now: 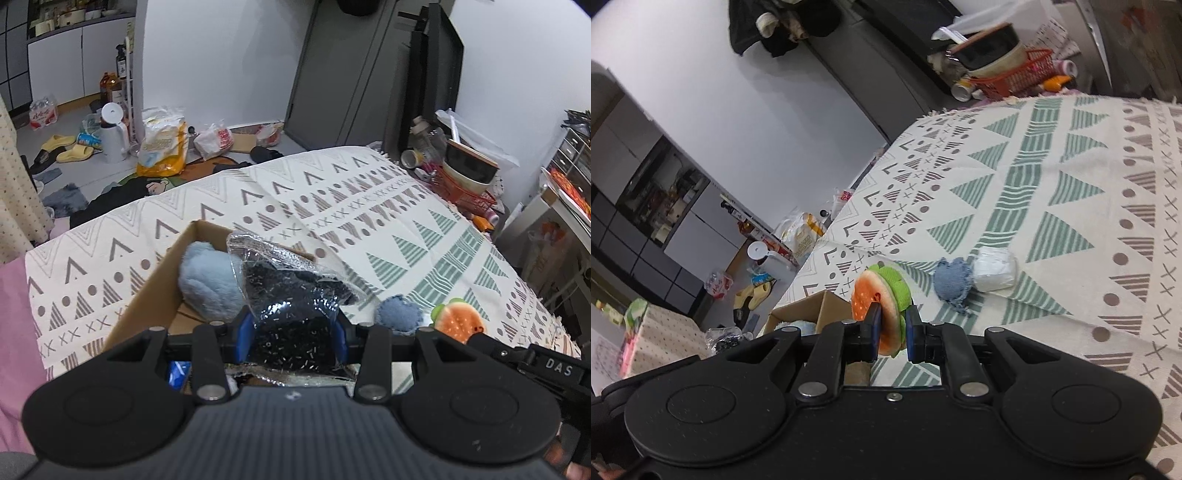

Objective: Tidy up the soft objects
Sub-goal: 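Carry the bead bag into the box while the right tool carries the burger squishy over it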

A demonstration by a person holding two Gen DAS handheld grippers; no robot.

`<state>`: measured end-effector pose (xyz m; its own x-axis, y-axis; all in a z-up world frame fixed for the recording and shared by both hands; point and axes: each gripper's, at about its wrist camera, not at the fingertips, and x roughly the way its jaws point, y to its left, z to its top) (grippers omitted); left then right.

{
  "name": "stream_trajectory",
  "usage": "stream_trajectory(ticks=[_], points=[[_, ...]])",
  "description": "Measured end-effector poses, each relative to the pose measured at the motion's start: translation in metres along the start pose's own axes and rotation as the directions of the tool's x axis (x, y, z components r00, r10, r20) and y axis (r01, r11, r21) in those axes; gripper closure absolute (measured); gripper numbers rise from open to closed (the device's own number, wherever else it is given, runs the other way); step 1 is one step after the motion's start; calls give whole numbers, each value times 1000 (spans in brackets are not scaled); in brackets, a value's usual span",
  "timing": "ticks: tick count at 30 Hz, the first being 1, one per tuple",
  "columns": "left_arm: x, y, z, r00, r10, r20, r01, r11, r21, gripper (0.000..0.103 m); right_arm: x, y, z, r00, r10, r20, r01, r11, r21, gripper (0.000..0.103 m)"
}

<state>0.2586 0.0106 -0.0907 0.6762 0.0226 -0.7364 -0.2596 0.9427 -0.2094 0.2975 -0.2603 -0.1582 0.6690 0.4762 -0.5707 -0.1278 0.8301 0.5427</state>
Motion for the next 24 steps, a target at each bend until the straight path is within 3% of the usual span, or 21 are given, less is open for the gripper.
stream_trajectory(ticks=[12, 24], points=[[35, 48, 4, 998, 9, -63, -13, 998, -59, 61, 17, 33, -12, 997, -73, 37, 74, 996, -51, 89], [69, 73, 5, 993, 17, -116, -24, 998, -58, 60, 37, 63, -21, 996, -69, 55, 75, 990, -120, 89]])
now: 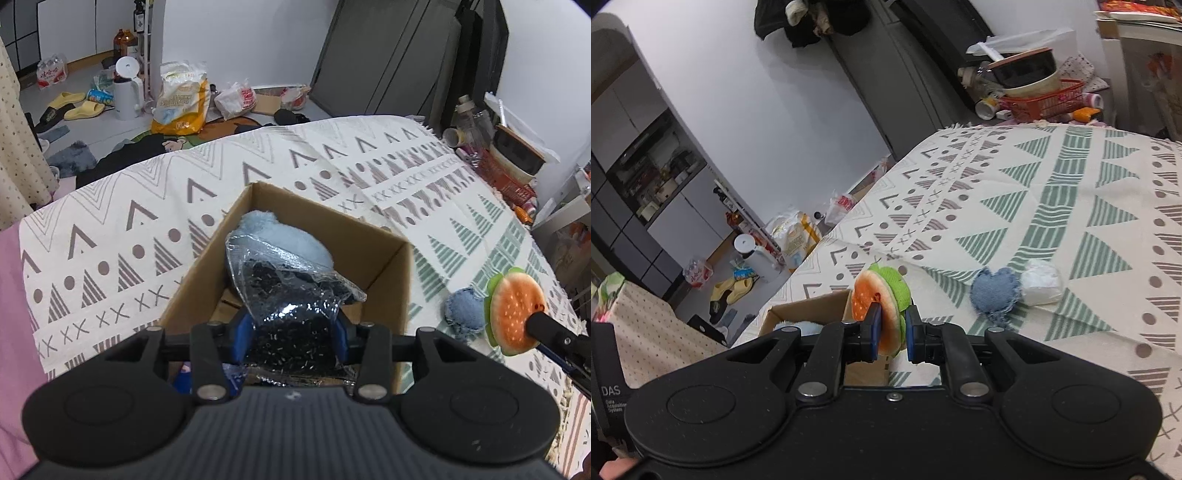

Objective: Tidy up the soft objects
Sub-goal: 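Carry the bead bag into the box while the right tool carries the burger squishy over it, then open the left gripper in the box while the right gripper releases the burger squishy inside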

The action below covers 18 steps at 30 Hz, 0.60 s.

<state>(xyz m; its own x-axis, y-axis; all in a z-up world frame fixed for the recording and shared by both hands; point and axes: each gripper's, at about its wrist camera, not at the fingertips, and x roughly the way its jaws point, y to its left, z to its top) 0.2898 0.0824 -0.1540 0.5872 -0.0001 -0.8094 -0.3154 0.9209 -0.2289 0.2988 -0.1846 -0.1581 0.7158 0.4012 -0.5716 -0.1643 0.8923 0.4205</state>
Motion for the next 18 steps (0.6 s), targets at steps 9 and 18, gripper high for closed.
stream_trajectory(ticks=[9, 18], points=[[-5, 14, 14, 1000, -7, -2, 7, 1000, 1, 46, 15, 21, -4, 999, 29, -28, -29, 999, -14, 89], [-23, 26, 24, 998, -52, 34, 52, 999, 16, 40, 32, 45, -18, 991, 96, -90, -98, 995, -16, 89]])
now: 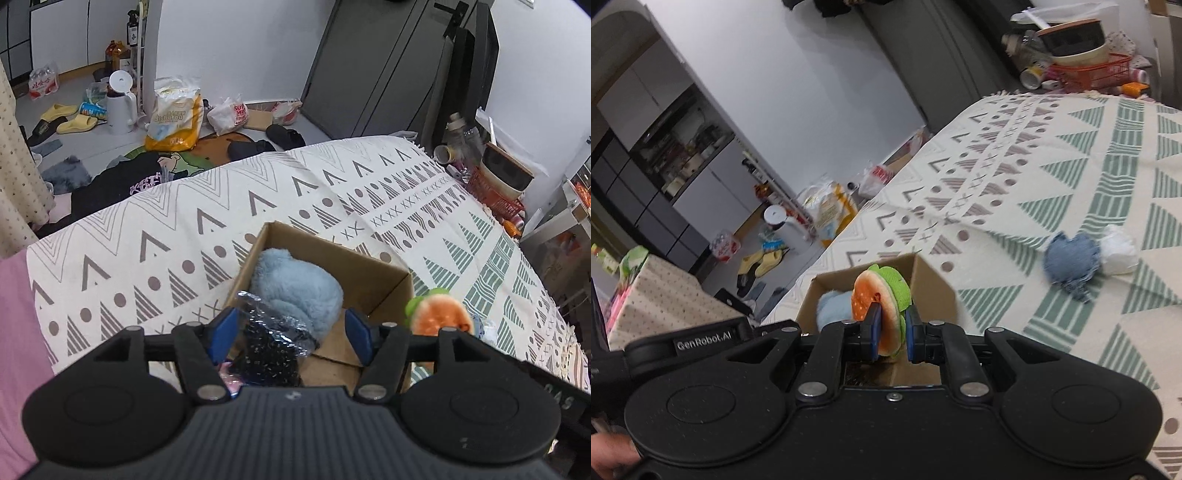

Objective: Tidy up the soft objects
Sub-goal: 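Open the left gripper in the box while the right gripper releases the burger squishy inside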

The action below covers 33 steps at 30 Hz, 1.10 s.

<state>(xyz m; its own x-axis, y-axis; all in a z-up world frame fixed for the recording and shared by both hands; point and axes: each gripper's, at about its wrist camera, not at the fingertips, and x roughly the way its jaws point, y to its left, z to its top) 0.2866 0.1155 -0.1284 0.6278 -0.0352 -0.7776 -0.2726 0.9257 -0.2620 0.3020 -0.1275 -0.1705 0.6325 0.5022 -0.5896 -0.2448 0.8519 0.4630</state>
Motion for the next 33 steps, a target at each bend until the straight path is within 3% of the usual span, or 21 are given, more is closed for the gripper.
stream_trajectory(ticks=[4, 6, 9, 12, 22, 24, 28, 30, 33], points=[[-2, 10, -1, 1000, 2, -10, -2, 1000, -10, 40, 8, 11, -8, 999, 14, -30, -15, 1000, -24, 87], [-4, 14, -1, 1000, 0, -8, 0, 1000, -7, 40, 11, 15, -10, 998, 30, -46, -32, 999, -30, 77], [-5, 17, -1, 1000, -3, -8, 3, 1000, -10, 40, 13, 18, -14, 997, 29, -65, -31, 999, -28, 70], [-5, 16, -2, 1000, -2, -14, 2, 1000, -2, 40, 8, 18, -13, 999, 6, -50, -8, 999, -39, 60], [-24, -8, -6, 1000, 2, 22, -3, 998, 57, 40, -14, 8, -6, 1000, -2, -12, 1, 1000, -20, 51], [-27, -12, -8, 999, 15, 28, -16, 998, 59, 40, -19, 6, -6, 1000, -13, -8, 13, 1000, -21, 42], [-31, -23, -9, 999, 39, 19, -40, 997, 64, 40, -31, 1, -3, 999, -32, 14, 33, 999, -25, 35], [-34, -33, -10, 999, 47, 23, -49, 995, 84, 35, -38, -3, -1, 999, -33, 27, 34, 999, -21, 25], [-40, -45, -13, 998, 34, 47, -39, 994, 99, 24, -47, -9, 1, 998, -47, 48, 47, 999, -14, 20]])
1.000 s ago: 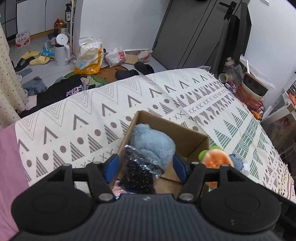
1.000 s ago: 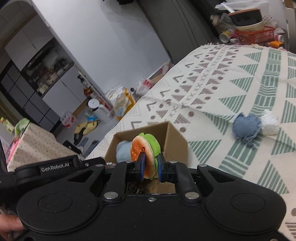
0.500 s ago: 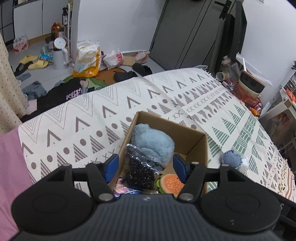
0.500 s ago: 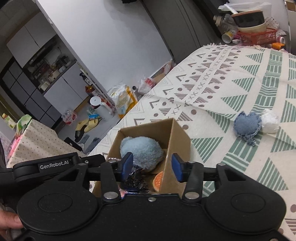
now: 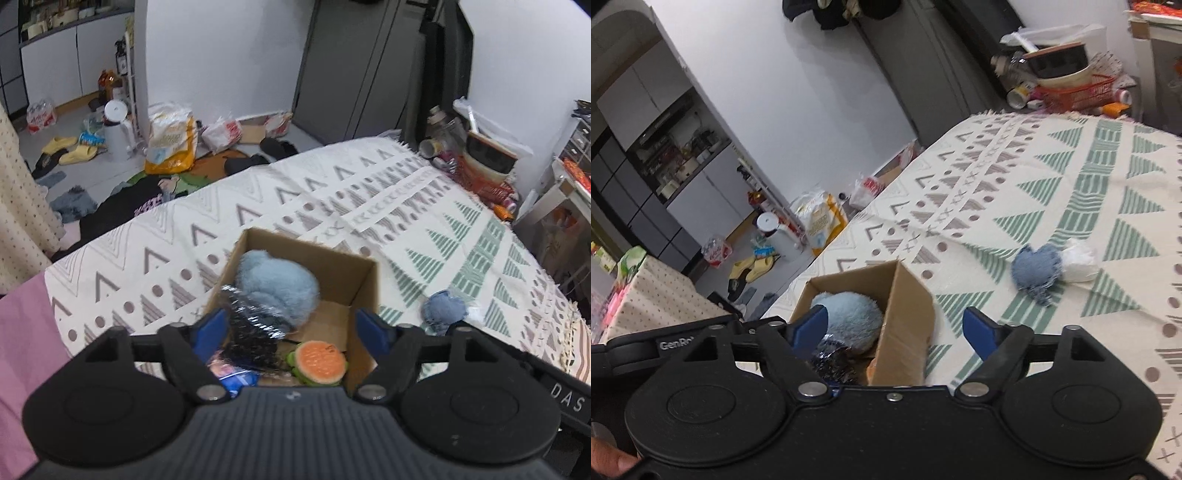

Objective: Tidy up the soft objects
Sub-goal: 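Open the left gripper in the box while the right gripper releases the burger squishy inside, then move both tools to the blue denim heart and white wrapped item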

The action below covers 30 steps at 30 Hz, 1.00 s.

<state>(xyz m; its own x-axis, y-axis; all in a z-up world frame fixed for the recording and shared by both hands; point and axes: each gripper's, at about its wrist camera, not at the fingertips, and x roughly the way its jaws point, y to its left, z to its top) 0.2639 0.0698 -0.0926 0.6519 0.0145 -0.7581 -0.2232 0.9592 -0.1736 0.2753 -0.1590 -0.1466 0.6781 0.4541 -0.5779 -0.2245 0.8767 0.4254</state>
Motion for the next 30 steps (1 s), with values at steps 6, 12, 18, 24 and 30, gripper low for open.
stream_trajectory(ticks=[6, 12, 18, 24, 30], points=[[-7, -27, -3, 1000, -13, -12, 13, 999, 43, 19, -14, -18, 1, 1000, -18, -4, 18, 1000, 12, 14], [-13, -50, -8, 1000, -9, -18, 10, 998, 60, 2, -30, -37, 6, 998, -48, 32, 46, 998, 50, 0], [-21, -71, -11, 1000, -1, -2, 2, 997, 79, 0, -45, -62, 13, 994, -93, 53, 87, 992, 96, 0], [-28, -91, -12, 999, -12, 36, 10, 997, 75, 0, -63, -81, 16, 993, -102, 59, 95, 989, 111, 0], [-29, -111, -18, 998, -6, 64, 0, 996, 95, 0, -76, -98, 18, 991, -109, 81, 97, 986, 138, 0]])
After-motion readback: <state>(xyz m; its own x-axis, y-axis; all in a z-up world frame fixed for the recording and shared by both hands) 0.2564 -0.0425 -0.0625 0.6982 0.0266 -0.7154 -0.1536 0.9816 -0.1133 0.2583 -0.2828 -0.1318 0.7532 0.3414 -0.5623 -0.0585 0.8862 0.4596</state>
